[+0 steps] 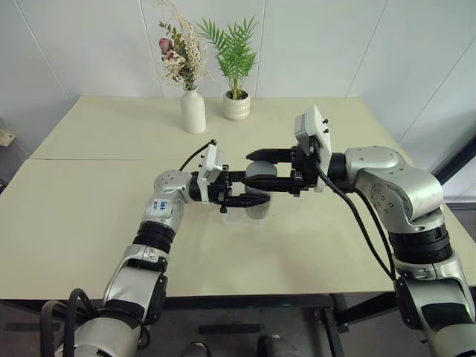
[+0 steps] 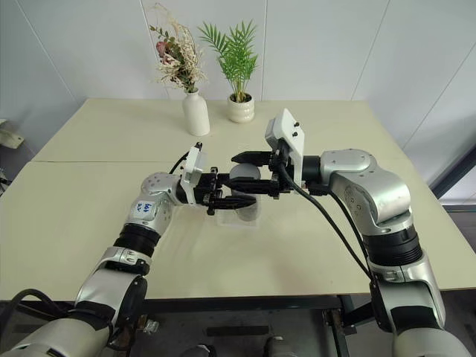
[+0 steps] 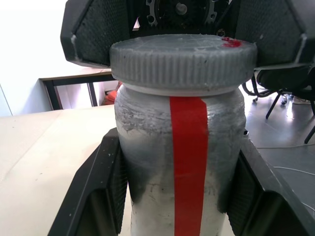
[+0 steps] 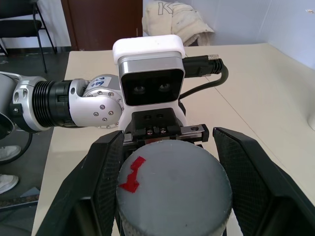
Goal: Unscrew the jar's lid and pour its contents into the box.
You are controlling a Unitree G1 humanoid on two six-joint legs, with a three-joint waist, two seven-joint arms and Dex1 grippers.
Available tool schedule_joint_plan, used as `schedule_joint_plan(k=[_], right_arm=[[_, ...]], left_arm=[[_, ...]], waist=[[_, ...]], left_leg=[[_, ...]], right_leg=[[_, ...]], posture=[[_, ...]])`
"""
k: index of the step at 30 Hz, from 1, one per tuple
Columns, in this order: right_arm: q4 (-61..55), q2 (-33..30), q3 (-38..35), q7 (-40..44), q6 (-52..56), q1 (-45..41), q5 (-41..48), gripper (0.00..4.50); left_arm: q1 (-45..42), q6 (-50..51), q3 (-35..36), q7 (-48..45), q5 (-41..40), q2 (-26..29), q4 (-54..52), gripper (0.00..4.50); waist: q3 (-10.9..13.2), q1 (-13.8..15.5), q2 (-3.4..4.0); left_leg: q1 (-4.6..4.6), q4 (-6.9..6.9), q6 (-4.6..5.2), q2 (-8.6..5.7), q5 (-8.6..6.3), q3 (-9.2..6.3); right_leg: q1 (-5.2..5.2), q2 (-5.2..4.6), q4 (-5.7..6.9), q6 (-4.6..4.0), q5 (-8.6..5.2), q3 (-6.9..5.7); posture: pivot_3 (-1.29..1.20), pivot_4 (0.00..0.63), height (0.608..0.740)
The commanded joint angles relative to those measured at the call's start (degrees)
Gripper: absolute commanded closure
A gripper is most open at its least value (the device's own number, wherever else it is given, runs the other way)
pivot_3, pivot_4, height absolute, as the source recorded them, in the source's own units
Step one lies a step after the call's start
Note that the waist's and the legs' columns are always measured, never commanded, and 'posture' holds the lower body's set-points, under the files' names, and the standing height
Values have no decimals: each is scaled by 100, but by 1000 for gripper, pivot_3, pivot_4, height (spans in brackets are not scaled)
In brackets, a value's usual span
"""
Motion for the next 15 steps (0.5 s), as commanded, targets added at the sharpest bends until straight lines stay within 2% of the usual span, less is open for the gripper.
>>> schedule_joint_plan(k=[1, 15], right_arm=[[-24, -148, -533, 13, -388, -447, 53, 1936], [354, -101, -575, 123, -582, -769, -17, 1936]], left_arm=[[152, -5, -90, -254, 99, 179, 78, 2352], [209, -55, -79, -229, 87, 111, 134, 2352]], waist=[[0, 0, 0], [11, 2, 20]], left_leg=[[0, 0, 0, 0, 0, 0], [0, -2, 0, 1, 0, 0]], right_leg=[[0, 0, 0, 0, 0, 0], [-3, 1, -1, 0, 0, -1]], posture=[[0, 150, 740], [0, 150, 740]])
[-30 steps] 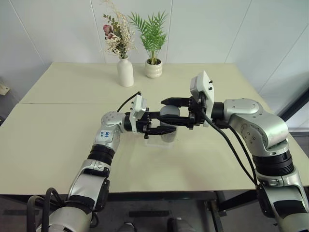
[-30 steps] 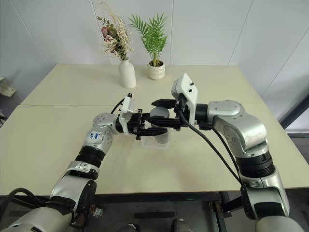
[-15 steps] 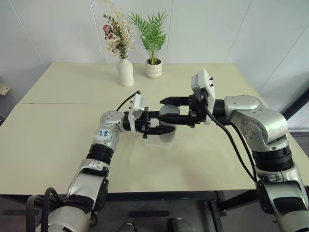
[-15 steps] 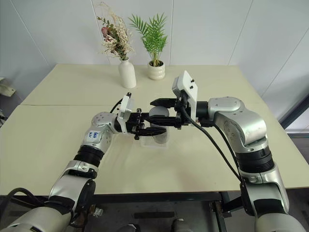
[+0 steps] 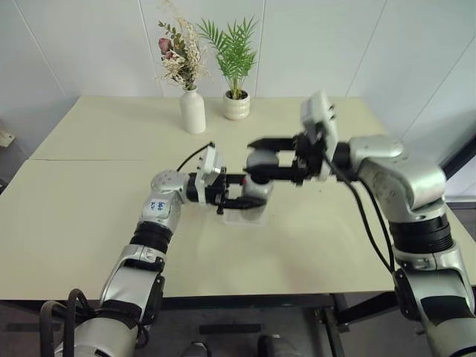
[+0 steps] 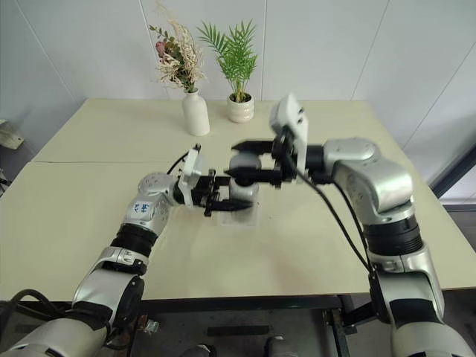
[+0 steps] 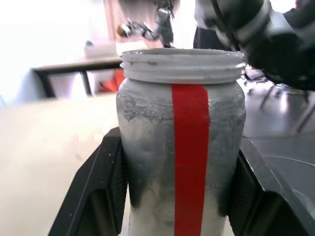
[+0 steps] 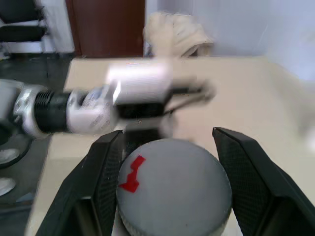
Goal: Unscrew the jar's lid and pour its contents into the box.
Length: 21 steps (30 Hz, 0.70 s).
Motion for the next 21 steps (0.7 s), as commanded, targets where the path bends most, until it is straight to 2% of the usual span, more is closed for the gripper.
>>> schedule_joint_plan(k=[1, 8, 19, 21], right_arm=[[-46, -16, -133, 0, -166, -79, 4, 1936], [-22, -65, -196, -83, -188, -13, -40, 1936], [-223, -678, -751, -893, -199, 1018, -423, 1936], [-388, -821, -887, -1119, -140, 1475, -550, 1936]], left_arm=[[-112, -39, 32, -22, -22, -15, -68, 2352], [-181, -45, 135, 126, -65, -44, -37, 2352], [-464, 264, 477, 406, -266, 126, -372, 2352], [-513, 335, 564, 525, -287, 217, -440, 2352]], waist=[[0, 3, 0], [0, -1, 1], [1, 12, 1], [0, 6, 1]], left_leg=[[0, 0, 0, 1, 0, -2], [0, 1, 0, -1, 0, 3], [-2, -1, 0, -3, 0, 3], [-2, -2, 0, -3, 0, 4]], right_leg=[[0, 2, 1, -1, 0, -1], [0, -3, 2, 0, 0, 4], [0, -9, -1, 0, 0, 2], [0, -9, -2, 1, 0, 3]], posture=[[0, 150, 740], [0, 150, 740], [0, 150, 740], [0, 150, 740]])
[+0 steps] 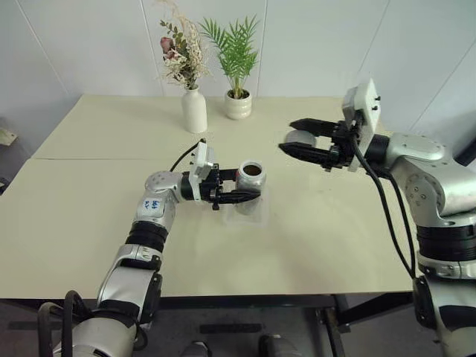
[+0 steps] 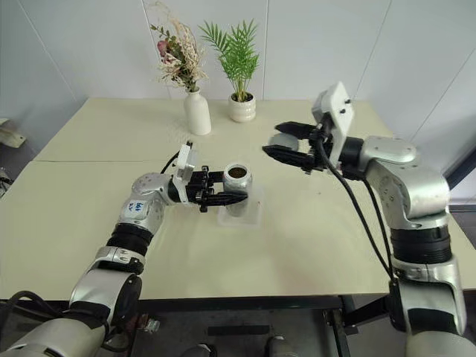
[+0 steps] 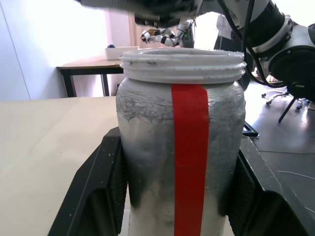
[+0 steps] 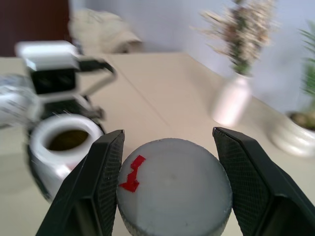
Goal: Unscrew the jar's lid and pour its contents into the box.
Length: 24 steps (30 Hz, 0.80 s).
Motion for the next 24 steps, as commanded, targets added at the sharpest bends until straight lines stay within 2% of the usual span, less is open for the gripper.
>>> schedule_joint_plan(k=[1, 7, 9, 13, 19, 24], right_arm=[[-469, -280, -408, -420, 7, 639, -203, 1936], [-851, -223, -543, -1227, 17, 1768, -598, 1936], [-944, 14, -566, -1501, -19, 2241, -640, 1936], [-605, 620, -747, -2033, -395, 2644, -739, 1936], [87, 1097, -523, -2291, -966, 2916, -1062, 1936], [782, 1395, -603, -2687, -1492, 2834, -1328, 1936]], left_arm=[[-237, 120, 216, 213, -167, 151, -314, 2352], [-361, 163, 394, 445, -146, 406, -230, 2352], [-412, 102, 480, 574, -84, 537, -34, 2352], [-499, -55, 608, 799, -22, 691, 334, 2352], [-464, -94, 727, 874, -31, 854, 607, 2352], [-288, 194, 764, 856, -135, 902, 378, 2352]], waist=[[0, 6, 0], [1, -7, 3], [1, -15, 3], [1, -21, 3], [1, -9, 3], [1, -15, 4]], left_leg=[[1, -1, 0, -1, 0, 1], [4, 2, 0, 1, 0, 7], [6, 2, 0, 2, 1, 4], [9, 4, -1, 9, 1, 4], [9, 6, -3, 8, 3, 2], [9, 4, -3, 9, 3, 2]], right_leg=[[0, 1, 0, 0, 0, 0], [-1, 10, 9, -1, 0, 9], [2, 15, 8, -1, 0, 8], [4, 29, 10, -3, 2, 14], [5, 32, 10, -5, 5, 15], [5, 34, 10, -5, 5, 15]], posture=[[0, 150, 740], [0, 150, 740], [0, 150, 740], [0, 150, 740], [0, 150, 740], [0, 150, 740]])
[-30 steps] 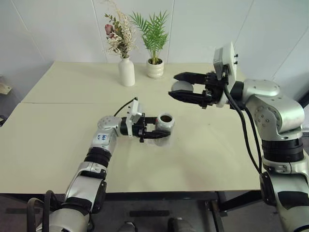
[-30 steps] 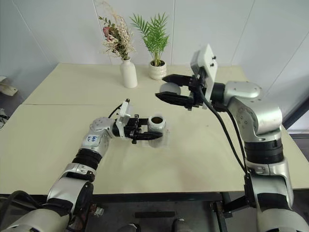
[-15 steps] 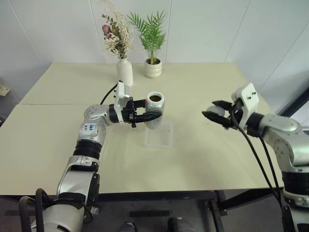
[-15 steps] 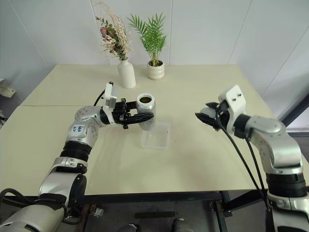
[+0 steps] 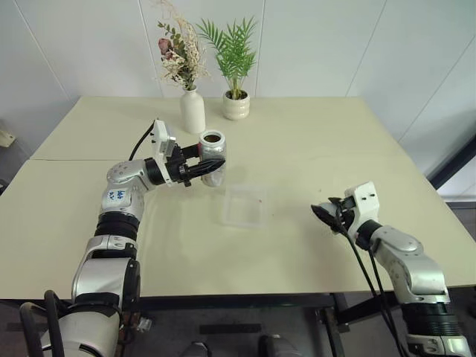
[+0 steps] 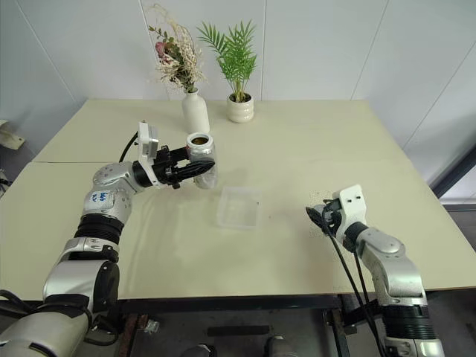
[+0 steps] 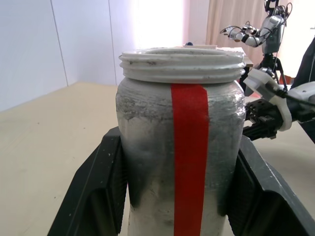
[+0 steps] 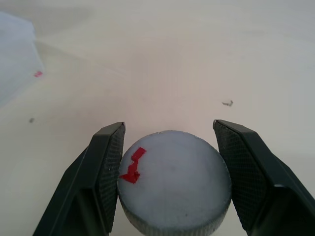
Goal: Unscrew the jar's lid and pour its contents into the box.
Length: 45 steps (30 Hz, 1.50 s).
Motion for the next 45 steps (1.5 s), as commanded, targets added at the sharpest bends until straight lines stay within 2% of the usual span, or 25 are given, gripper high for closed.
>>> schedule_joint_plan(k=[1, 6, 10, 12, 22, 26, 29, 31, 35, 38, 41, 45], right_arm=[[266, 108, -163, -273, -411, -98, -144, 1936], [478, 190, -69, -555, -763, -2, -457, 1936], [309, 179, -81, -589, -750, 158, -528, 556], [105, 164, -184, -573, -544, 163, -389, 27], [-1836, -499, -305, 222, 334, 542, 305, 27], [-2629, -906, -608, 746, 958, 547, 1214, 27], [-3282, -1539, -1029, 1604, 1443, 672, 2284, 27], [-3404, -1843, -1189, 1886, 1603, 726, 2640, 27], [-3564, -2210, -1231, 1947, 1869, 488, 3110, 27], [-3645, -2306, -1252, 1884, 2054, 313, 3473, 27], [-3811, -2493, -1422, 2118, 2040, 609, 3630, 27], [-3848, -2518, -1446, 1975, 1936, 690, 3651, 27]], left_arm=[[23, 130, 100, -27, -147, 88, -326, 2352], [128, 245, 127, -42, -166, 150, -474, 2352], [137, 249, 139, -20, -147, 182, -504, 2352], [131, 239, 144, -18, -138, 201, -489, 2352], [-36, -245, 88, -37, 77, 245, -96, 2352], [-257, -813, 37, -11, 281, 239, 342, 2352], [-590, -1721, -121, 122, 694, 243, 960, 2352], [-793, -2145, -173, 222, 876, 225, 1326, 2352], [-1196, -3426, -553, 609, 1608, 225, 2042, 2352], [-1456, -3968, -823, 1186, 2122, 220, 2387, 2352], [-1791, -5033, -1410, 1841, 2999, 191, 2603, 2352], [-2104, -5615, -1935, 2706, 3820, 205, 2779, 2352]], waist=[[0, -4, 0], [0, -3, 0], [0, 1, 0], [0, -10, 0], [0, 1, 0], [0, 11, 0], [1, 20, -1], [1, 30, -2], [1, 15, -4], [1, 5, -4], [2, 33, -4], [3, 86, -7]], left_leg=[[0, 0, 0, 0, 0, 0], [1, 0, -1, 2, 1, 0], [1, 1, -3, 2, 2, -1], [2, 0, -3, 2, 2, -1], [2, 1, -3, 2, 2, -4], [1, 3, -3, 2, 2, -6], [0, 4, -3, 2, 2, -6], [-1, 2, -3, 2, 2, -8], [0, 7, -2, 1, 1, -6], [1, 8, -2, 1, 1, -3], [0, 6, -2, 2, 1, -5], [-8, 6, -2, -2, 0, -2]], right_leg=[[0, 1, 0, 0, 0, 0], [-1, 3, 4, -1, 0, 1], [0, 3, 4, -1, 0, 1], [0, 3, 4, -1, 0, 3], [1, 8, 5, -1, 0, 3], [2, 8, 3, -1, 0, 2], [6, 7, -2, 0, 1, 2], [8, 8, -8, 0, 1, 0], [14, 5, -13, 7, 5, 0], [14, 6, -11, 7, 6, 3], [14, 8, -13, 7, 6, 2], [13, 3, -26, 14, 10, 4]], posture=[[0, 150, 740], [0, 150, 740], [0, 150, 740], [0, 150, 740], [0, 150, 740], [0, 150, 740], [0, 150, 740], [0, 150, 740], [0, 150, 740], [0, 150, 740], [0, 150, 740], [0, 150, 740]])
